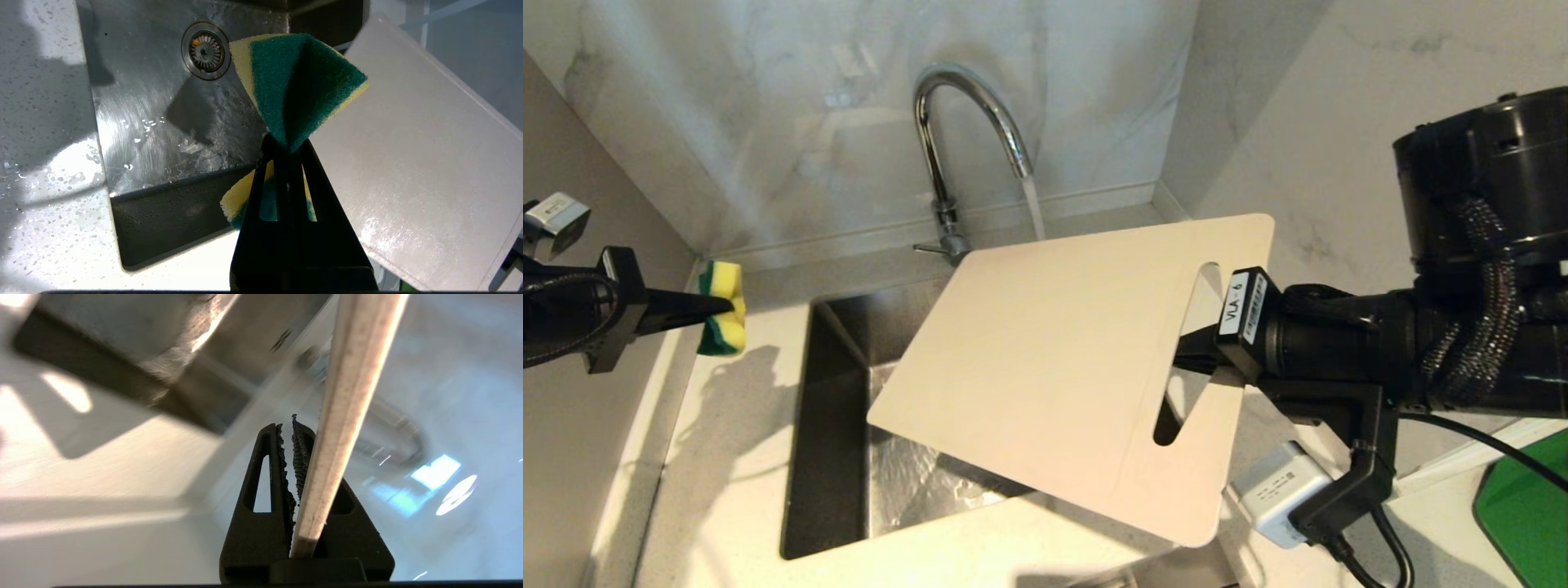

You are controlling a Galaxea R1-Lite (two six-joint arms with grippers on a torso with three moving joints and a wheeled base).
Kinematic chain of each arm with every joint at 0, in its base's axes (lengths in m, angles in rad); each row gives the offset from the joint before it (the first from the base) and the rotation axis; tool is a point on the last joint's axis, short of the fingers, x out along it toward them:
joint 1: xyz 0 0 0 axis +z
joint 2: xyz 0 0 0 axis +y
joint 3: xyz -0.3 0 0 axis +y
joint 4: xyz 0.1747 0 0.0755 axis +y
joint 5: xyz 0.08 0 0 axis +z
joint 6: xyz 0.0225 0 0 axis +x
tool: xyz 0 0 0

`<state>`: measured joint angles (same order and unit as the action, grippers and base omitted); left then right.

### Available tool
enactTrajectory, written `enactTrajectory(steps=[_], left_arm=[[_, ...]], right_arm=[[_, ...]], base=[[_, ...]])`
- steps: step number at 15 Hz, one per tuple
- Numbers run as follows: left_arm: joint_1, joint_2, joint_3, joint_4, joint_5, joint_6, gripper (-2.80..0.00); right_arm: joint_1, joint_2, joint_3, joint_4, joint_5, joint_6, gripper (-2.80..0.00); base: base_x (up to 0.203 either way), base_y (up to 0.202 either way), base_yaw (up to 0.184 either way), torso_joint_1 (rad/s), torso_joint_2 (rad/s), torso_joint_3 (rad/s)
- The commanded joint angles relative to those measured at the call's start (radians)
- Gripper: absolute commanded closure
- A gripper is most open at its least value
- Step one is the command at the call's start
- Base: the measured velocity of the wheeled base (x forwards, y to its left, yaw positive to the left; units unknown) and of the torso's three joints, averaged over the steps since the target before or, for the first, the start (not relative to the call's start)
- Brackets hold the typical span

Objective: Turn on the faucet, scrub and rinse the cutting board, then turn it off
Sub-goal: Put down the cutting board

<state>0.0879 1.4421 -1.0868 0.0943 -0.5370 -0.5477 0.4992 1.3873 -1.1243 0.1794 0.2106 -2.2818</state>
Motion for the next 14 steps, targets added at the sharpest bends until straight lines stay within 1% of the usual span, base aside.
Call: enactTrajectory(steps=[1,3,7,10,12,13,14], left_arm=[[0.004,0.004,0.001,0.002,-0.003,-0.003,0.00],[0.005,0.004,0.005,0.013,-0.002,-0.002,0.00],[0.004,0.007,-0.001,0.028,-0.003,-0.001,0.00],[0.004,0.015,-0.004,0.028,-0.003,-0.001,0.00],[0.003,0.018,-0.004,0.028,-0.003,-0.001,0.00],[0.001,0.019,-0.004,0.028,-0.003,-0.001,0.00],[0.001,0.020,-0.004,0.028,-0.003,-0.001,0.00]], right_arm=[[-0.001,-0.092,0.059,0.000,-0.028,0.051,0.00],[-0.001,-0.135,0.096,0.000,-0.031,0.103,0.00],[-0.013,-0.255,0.161,0.000,-0.035,0.132,0.00],[-0.050,-0.371,0.236,0.000,-0.034,0.180,0.00],[-0.057,-0.431,0.270,0.000,-0.036,0.211,0.00],[-0.058,-0.453,0.287,0.000,-0.042,0.228,0.00],[-0.059,-0.479,0.307,0.000,-0.068,0.258,0.00]], base=[[0.000,0.000,0.000,0.000,0.00,0.000],[0.000,0.000,0.000,0.000,0.00,0.000],[0.000,0.000,0.000,0.000,0.00,0.000],[0.000,0.000,0.000,0.000,0.00,0.000],[0.000,0.000,0.000,0.000,0.00,0.000],[0.000,0.000,0.000,0.000,0.00,0.000],[0.000,0.000,0.000,0.000,0.00,0.000]])
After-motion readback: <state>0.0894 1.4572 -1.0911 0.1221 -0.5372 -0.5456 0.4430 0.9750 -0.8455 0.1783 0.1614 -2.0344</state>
